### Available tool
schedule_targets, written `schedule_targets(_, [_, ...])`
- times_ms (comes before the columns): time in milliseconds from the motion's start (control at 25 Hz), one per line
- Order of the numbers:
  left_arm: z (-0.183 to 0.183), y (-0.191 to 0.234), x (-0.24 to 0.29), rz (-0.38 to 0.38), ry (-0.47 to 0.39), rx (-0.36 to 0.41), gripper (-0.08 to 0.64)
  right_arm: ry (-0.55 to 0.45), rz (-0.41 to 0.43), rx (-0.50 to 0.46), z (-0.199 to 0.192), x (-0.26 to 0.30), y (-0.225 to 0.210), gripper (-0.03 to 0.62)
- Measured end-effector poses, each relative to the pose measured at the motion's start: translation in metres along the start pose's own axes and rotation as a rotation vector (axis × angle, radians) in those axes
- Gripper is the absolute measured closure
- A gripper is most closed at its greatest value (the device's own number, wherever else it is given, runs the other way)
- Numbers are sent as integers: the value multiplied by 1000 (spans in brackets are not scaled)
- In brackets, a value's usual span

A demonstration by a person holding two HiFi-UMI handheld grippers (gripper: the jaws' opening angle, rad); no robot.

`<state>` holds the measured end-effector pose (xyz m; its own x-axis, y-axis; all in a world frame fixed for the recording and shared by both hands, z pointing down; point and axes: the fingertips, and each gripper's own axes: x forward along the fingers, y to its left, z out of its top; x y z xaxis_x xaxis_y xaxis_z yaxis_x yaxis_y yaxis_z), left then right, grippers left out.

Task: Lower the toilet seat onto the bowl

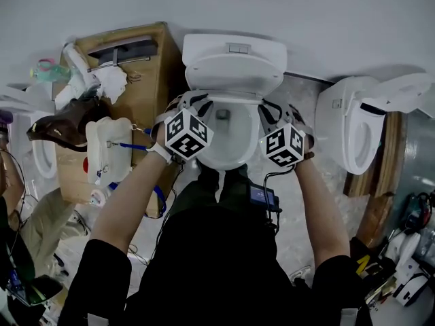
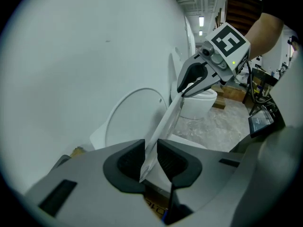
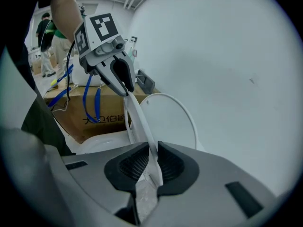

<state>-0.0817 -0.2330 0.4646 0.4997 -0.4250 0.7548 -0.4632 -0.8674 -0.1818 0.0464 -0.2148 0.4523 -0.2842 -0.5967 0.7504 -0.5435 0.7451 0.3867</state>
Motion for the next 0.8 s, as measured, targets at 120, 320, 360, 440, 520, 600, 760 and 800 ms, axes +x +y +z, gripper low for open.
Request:
schedule_targets(120, [-6, -11, -4, -21, -4, 14, 472, 21, -5, -1, -4, -5, 11, 522])
schedule_targets(320, [-18, -32, -10, -55, -10, 14, 468, 50, -6, -6, -11, -14, 35, 520])
schedule_targets(360, [-20, -37, -11, -62, -10, 10, 465, 53, 0, -8, -14, -16, 40, 520])
schedule_targets(440, [-26, -47, -12, -72, -7, 2, 462, 58, 16, -16, -18, -19, 50, 520])
schedule_targets(520, [-31, -55, -13, -75, -1, -10, 459, 60, 33, -28, -22, -22, 59, 518])
schedule_targets(600, [-36, -62, -14, -72, 7, -21, 456, 60, 50, -42, -26, -23, 67, 518])
schedule_targets(760, [-45, -78, -16, -62, 39, -22, 453, 50, 76, -58, -35, -28, 84, 517])
schedule_targets(800, [-46, -81, -16, -55, 48, -14, 451, 44, 77, -61, -37, -29, 86, 517])
